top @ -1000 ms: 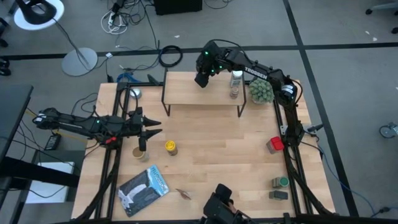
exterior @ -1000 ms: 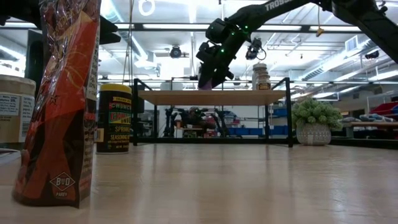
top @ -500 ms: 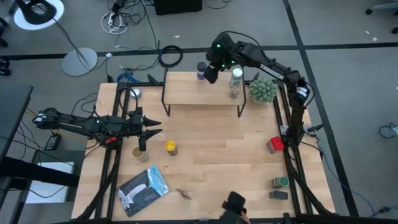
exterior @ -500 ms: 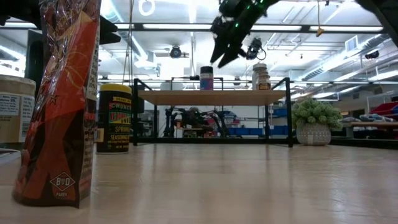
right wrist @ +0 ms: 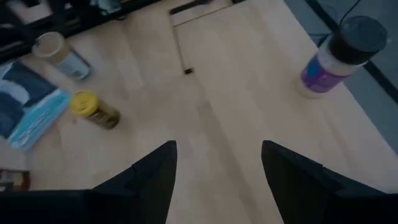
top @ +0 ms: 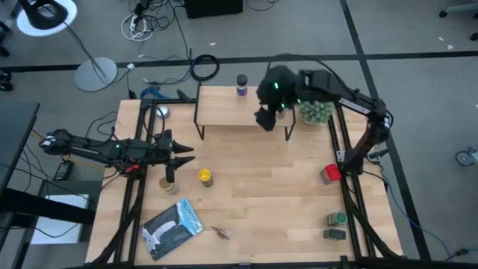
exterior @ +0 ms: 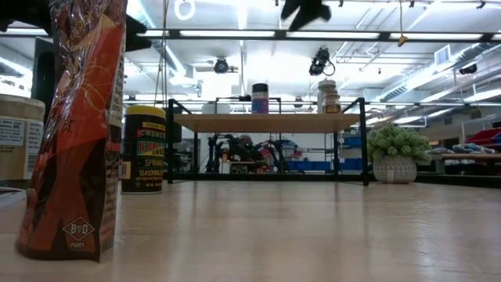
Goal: Shelf spices
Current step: Put the yellow seasoning bottle on the shelf aligned with the other black seasoning bottle
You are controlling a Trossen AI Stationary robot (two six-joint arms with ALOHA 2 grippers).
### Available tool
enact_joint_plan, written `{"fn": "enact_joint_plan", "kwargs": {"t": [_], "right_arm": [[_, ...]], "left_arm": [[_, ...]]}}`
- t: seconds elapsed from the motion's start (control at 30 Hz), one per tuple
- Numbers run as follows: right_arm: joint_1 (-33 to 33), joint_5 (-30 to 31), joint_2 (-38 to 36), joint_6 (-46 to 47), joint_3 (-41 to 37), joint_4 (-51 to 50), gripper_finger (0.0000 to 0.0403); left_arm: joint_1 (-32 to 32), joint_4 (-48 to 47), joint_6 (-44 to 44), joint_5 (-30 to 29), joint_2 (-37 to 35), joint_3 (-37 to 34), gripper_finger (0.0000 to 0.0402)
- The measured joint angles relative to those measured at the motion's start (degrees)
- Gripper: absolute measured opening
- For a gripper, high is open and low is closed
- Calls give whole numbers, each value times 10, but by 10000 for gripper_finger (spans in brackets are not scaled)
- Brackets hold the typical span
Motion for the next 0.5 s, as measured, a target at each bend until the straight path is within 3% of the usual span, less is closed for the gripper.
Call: {"fn": "enact_joint_plan", "kwargs": {"t": [0.27, 0.5], "right_arm": [[199, 195, -48, 134, -36, -106, 220], [389, 359, -148, 453, -287, -77, 220]], "left_arm": [[-23, 22, 13, 0, 0, 0, 160], [-42, 22, 0, 0, 0, 0, 160]]}}
